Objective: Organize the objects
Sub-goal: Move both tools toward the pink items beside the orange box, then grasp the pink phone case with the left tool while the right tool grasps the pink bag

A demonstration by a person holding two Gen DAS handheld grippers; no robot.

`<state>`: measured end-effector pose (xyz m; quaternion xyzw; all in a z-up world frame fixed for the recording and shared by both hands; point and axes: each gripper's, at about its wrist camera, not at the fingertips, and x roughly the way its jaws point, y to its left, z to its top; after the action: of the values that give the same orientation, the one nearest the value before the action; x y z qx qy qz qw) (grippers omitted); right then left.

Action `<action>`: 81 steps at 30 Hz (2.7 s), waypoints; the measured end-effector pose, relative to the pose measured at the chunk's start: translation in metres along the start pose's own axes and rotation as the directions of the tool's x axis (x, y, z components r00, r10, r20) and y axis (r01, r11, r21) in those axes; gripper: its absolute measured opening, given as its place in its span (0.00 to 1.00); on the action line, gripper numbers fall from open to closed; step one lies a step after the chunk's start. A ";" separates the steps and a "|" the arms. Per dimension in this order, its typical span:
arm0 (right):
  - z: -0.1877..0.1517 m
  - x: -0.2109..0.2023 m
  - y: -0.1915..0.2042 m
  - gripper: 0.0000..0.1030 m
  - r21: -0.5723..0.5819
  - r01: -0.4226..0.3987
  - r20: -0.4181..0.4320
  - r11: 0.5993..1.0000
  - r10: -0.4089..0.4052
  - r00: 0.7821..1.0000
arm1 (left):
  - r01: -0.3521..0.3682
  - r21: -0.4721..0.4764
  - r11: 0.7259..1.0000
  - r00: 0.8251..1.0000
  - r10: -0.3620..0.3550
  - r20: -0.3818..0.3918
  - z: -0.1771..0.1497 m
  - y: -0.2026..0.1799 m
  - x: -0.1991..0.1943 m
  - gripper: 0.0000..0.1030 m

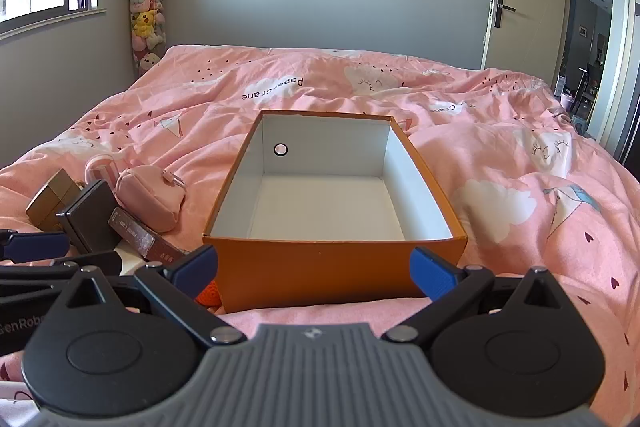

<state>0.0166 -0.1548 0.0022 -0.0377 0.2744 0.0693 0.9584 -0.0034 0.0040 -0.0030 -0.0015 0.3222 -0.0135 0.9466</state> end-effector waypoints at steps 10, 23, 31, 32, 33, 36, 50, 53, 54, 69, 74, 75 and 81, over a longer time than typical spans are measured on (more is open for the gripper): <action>-0.001 0.001 0.000 0.99 0.004 -0.015 -0.003 1.000 0.015 1.000 | 0.000 -0.008 1.000 1.000 0.000 -0.007 -0.001 0.001 0.001 0.61; 0.019 0.010 0.021 0.87 -0.087 -0.096 0.042 0.992 0.100 0.994 | 0.009 -0.035 0.999 0.999 -0.010 -0.034 0.006 0.018 0.008 0.56; 0.043 0.042 0.057 0.66 -0.123 -0.277 -0.033 0.953 0.275 0.961 | 0.027 -0.100 0.995 0.992 -0.039 -0.121 0.026 0.062 0.023 0.48; 0.046 0.047 0.063 0.64 -0.126 -0.303 -0.045 0.945 0.300 0.953 | 0.031 -0.110 0.993 0.990 -0.046 -0.136 0.030 0.069 0.026 0.45; 0.049 0.052 0.069 0.60 -0.131 -0.328 -0.059 0.936 0.323 0.945 | 0.036 -0.115 0.993 0.988 -0.053 -0.146 0.033 0.075 0.028 0.43; 0.060 0.069 0.085 0.53 -0.135 -0.398 -0.115 0.908 0.384 0.916 | 0.058 -0.131 0.990 0.981 -0.081 -0.175 0.046 0.095 0.036 0.40; 0.110 0.178 0.141 0.47 -0.071 -0.530 -0.351 0.845 0.476 0.807 | 0.090 -0.141 0.986 0.924 -0.135 -0.357 0.109 0.156 0.114 0.32; 0.114 0.200 0.151 0.47 -0.039 -0.541 -0.399 0.840 0.484 0.779 | 0.098 -0.148 0.984 0.910 -0.149 -0.388 0.116 0.165 0.129 0.32; 0.114 0.205 0.154 0.47 -0.033 -0.546 -0.409 0.837 0.487 0.772 | 0.097 -0.159 0.982 0.903 -0.154 -0.401 0.118 0.170 0.132 0.32; 0.122 0.229 0.157 0.31 -0.160 -0.550 -0.478 0.819 0.423 0.769 | 0.133 -0.257 0.957 0.852 -0.242 -0.463 0.120 0.178 0.173 0.31; 0.127 0.229 0.141 0.30 -0.194 -0.538 -0.484 0.820 0.397 0.780 | 0.111 -0.258 0.960 0.848 -0.226 -0.478 0.116 0.169 0.190 0.31; 0.128 0.229 0.139 0.30 -0.199 -0.536 -0.484 0.820 0.393 0.782 | 0.096 -0.258 0.961 0.848 -0.215 -0.484 0.114 0.168 0.193 0.31; 0.129 0.234 0.133 0.30 -0.209 -0.541 -0.495 0.815 0.389 0.777 | 0.001 -0.182 0.983 0.852 -0.096 -0.514 0.104 0.161 0.206 0.35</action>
<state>0.2594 0.0172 -0.0173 -0.1466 0.4630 0.3437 0.8037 0.2275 0.1583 -0.0480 -0.0890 0.5661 -0.0093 0.8195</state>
